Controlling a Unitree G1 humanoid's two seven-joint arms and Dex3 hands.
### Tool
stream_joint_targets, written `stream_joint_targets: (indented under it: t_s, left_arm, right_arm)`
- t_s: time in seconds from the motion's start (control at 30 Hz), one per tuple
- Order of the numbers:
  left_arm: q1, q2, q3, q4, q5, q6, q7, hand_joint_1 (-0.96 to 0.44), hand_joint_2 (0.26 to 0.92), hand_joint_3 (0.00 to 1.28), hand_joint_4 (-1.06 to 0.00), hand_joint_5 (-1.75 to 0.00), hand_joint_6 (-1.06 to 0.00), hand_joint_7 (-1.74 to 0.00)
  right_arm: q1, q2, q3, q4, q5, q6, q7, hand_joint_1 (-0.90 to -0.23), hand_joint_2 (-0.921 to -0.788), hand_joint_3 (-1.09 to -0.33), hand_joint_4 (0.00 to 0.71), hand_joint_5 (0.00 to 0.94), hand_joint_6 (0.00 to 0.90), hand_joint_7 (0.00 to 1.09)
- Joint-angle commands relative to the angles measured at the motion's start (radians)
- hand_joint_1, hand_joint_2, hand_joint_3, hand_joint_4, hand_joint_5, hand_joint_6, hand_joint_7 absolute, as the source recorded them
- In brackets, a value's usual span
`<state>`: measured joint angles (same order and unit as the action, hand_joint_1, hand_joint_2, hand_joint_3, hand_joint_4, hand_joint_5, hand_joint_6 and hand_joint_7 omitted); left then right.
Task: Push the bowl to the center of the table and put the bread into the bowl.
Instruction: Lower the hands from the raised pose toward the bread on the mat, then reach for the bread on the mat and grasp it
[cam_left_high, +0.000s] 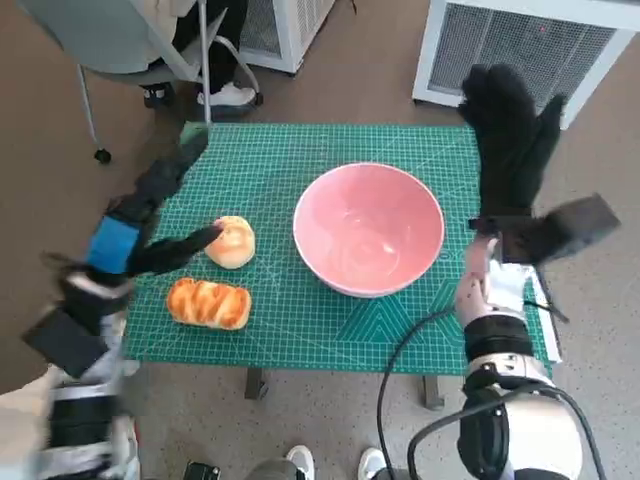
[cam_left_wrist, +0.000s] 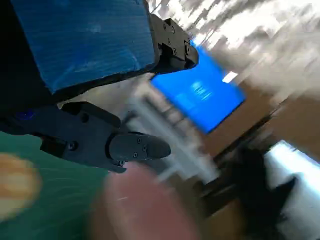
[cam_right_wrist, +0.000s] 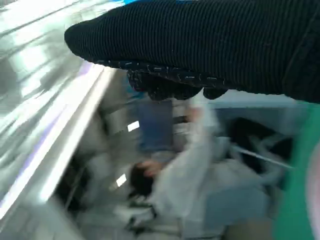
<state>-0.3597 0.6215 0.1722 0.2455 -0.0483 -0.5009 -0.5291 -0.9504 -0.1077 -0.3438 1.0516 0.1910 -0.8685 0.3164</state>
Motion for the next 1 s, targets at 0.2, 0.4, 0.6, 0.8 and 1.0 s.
stream_joint_targets:
  t_s: [0.2, 0.4, 0.6, 0.8, 1.0]
  left_arm:
    - [0.048, 0.174, -0.029, -0.088, 0.069, 0.147, -0.106, -0.35, 0.921, 0.12, -0.24, 0.0, -0.39, -0.02]
    - [0.064, 0.208, -0.073, -0.118, 0.103, 0.217, -0.146, -0.3, 0.907, 0.04, -0.23, 0.0, -0.4, -0.02]
    - [0.068, 0.226, -0.143, -0.126, 0.2, 0.224, -0.157, -0.27, 0.876, 0.01, -0.23, 0.0, -0.4, -0.01]
    - [0.07, 0.227, -0.212, -0.128, 0.283, 0.239, -0.17, -0.25, 0.841, 0.0, -0.23, 0.0, -0.4, -0.01]
    - [0.062, 0.218, -0.268, -0.133, 0.341, 0.271, -0.183, -0.24, 0.829, 0.0, -0.22, 0.0, -0.39, 0.0]
  right_arm:
    - [0.135, -0.033, 0.119, -0.252, -0.008, -0.131, 0.108, -0.598, -0.921, -0.773, 0.306, 0.012, 0.002, 0.72]
    - [0.168, -0.041, 0.163, -0.349, -0.002, -0.144, 0.12, -0.6, -0.921, -0.779, 0.305, 0.011, -0.001, 0.74]
    - [0.194, -0.035, 0.186, -0.404, 0.006, -0.12, 0.106, -0.597, -0.921, -0.78, 0.313, 0.015, -0.001, 0.75]
    - [0.216, -0.033, 0.202, -0.443, 0.023, -0.085, 0.107, -0.6, -0.921, -0.773, 0.32, 0.018, -0.001, 0.76]
    - [0.222, -0.036, 0.205, -0.445, 0.014, -0.08, 0.098, -0.597, -0.921, -0.771, 0.321, 0.018, -0.001, 0.76]
